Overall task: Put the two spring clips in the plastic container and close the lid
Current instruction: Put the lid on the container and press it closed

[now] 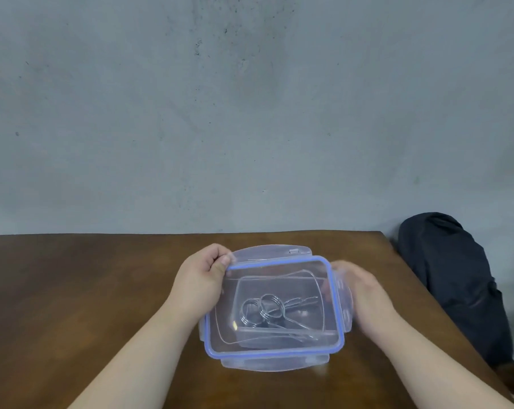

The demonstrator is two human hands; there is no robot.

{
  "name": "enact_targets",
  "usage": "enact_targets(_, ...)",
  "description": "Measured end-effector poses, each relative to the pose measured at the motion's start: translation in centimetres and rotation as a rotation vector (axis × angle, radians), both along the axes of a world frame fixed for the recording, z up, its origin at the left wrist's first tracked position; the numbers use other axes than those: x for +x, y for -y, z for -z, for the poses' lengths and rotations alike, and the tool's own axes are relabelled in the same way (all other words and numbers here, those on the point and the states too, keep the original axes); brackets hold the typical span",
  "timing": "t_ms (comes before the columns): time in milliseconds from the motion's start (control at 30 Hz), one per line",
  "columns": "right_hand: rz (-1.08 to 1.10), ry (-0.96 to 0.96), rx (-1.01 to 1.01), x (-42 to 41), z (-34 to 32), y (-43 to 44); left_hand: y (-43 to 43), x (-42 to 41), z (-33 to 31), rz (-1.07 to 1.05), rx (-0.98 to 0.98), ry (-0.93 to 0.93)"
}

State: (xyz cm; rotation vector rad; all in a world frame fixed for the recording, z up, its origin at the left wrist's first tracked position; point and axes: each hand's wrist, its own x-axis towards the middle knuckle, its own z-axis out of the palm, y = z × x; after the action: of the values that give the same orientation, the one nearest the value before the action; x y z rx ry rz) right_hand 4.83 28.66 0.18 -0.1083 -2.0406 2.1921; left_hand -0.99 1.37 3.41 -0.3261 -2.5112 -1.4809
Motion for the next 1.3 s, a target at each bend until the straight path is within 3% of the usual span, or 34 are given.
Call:
enact_targets(100,0.067,-0.033,0.060,-0.1,-1.8,-0.4,-1.3,-2.2,0.6,0.006,-0.060,0.063)
enact_targets(233,0.124,0.016,0.382,-1.5,-0.9,0.1,-3.3,-4.3,1.4,0.079,-0.169,0.156)
enact_targets(467,0.301,0.174,0.488,-4.6,2.1,-1.2,-2.2,-5.5,3.9,0.039,-0.132,0.302)
enact_targets(667,0.302,0.274,0.630,-5.9,3.4,-1.3,-1.7,-5.0,6.2,-0.042,-0.025,0.388)
enact_targets(1000,0.250,0.293,0.716,-6.6,3.8,-0.9,-1.6,-4.8,6.6,-0.129,-0.073,0.375)
enact_targets(1300,0.229,0.283,0.474,-6.8,4.9,-1.1,-2.9,-4.5,6.9,-0.151,0.112,0.437)
